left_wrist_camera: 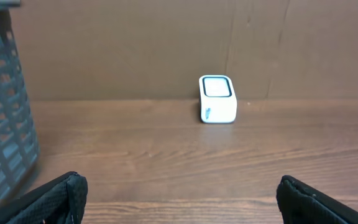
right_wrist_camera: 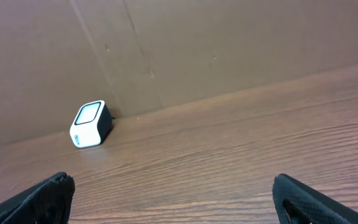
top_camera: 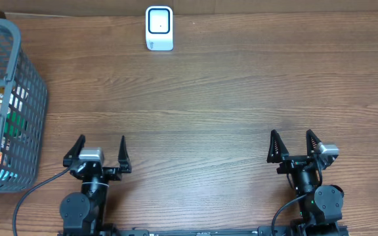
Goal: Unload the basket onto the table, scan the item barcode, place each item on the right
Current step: 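Move the left gripper over the grey basket and reach inside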
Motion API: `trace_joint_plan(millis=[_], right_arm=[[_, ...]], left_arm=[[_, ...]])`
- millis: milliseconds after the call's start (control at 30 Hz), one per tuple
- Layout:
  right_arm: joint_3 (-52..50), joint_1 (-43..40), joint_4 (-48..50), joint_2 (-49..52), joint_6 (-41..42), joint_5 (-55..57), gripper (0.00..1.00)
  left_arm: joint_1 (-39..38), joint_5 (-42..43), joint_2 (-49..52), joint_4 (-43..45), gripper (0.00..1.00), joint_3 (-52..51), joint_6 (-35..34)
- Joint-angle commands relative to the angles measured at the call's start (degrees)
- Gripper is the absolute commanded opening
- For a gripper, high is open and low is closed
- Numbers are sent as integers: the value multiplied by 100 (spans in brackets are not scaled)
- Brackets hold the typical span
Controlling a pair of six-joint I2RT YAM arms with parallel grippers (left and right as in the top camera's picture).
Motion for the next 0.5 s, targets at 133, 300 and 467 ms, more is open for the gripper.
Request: trace_joint_plan(millis=[133, 300, 467], right_arm=[[-61, -20, 20, -68, -85, -39, 100], [-61, -20, 20, -68, -85, -39, 100], [-61, -20, 20, -68, -85, -39, 100]], left_arm=[[-37, 203, 1102, -129, 100, 973, -140], [-37, 428, 2214, -522, 100, 1987, -140], [-37, 531, 3453, -1578, 100, 3578, -140]])
